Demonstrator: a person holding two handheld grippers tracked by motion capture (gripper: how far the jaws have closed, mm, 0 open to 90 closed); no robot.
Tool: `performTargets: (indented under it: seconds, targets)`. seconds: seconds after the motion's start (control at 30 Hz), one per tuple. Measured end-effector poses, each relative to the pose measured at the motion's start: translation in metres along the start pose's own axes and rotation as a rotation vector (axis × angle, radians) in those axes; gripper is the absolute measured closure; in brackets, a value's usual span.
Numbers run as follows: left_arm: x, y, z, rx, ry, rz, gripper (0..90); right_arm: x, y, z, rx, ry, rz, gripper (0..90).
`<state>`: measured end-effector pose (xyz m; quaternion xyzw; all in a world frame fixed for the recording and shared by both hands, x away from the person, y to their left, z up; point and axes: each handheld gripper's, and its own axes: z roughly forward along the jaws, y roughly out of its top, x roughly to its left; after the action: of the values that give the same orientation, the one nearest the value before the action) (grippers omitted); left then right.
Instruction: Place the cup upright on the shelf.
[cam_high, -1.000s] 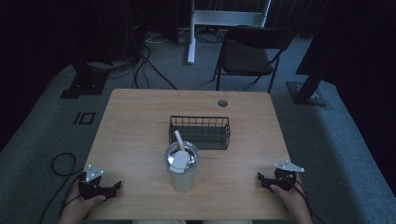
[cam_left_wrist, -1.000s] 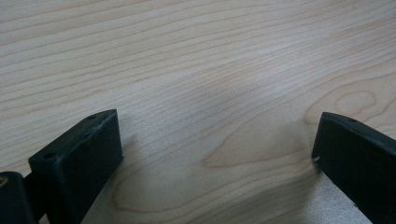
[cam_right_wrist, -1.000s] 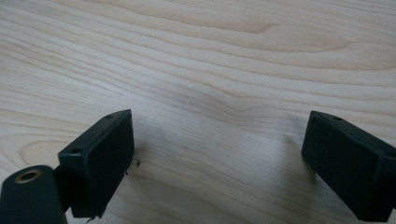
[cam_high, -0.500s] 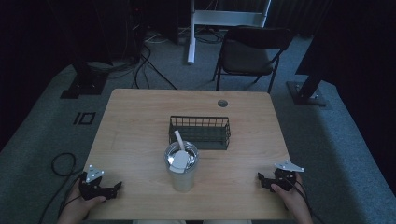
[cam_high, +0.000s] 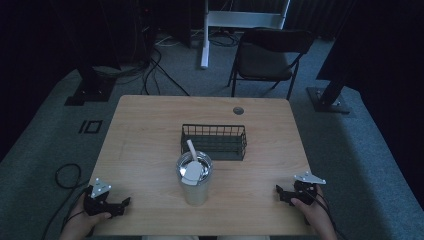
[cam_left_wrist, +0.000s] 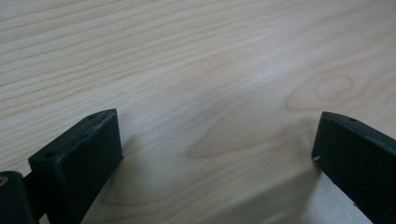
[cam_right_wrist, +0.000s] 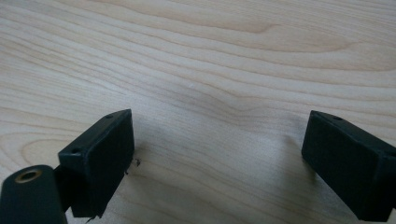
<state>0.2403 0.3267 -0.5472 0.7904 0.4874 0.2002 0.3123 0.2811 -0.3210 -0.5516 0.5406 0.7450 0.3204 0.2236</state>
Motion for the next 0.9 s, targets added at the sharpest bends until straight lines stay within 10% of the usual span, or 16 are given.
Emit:
performTargets:
  seconds: [0.9]
  targets:
    - [-0.010,0.002,0.000,0.001,-0.019,0.061,2.3,0.013,0.006,0.001,-0.062,0.077,-0.044,9.1]
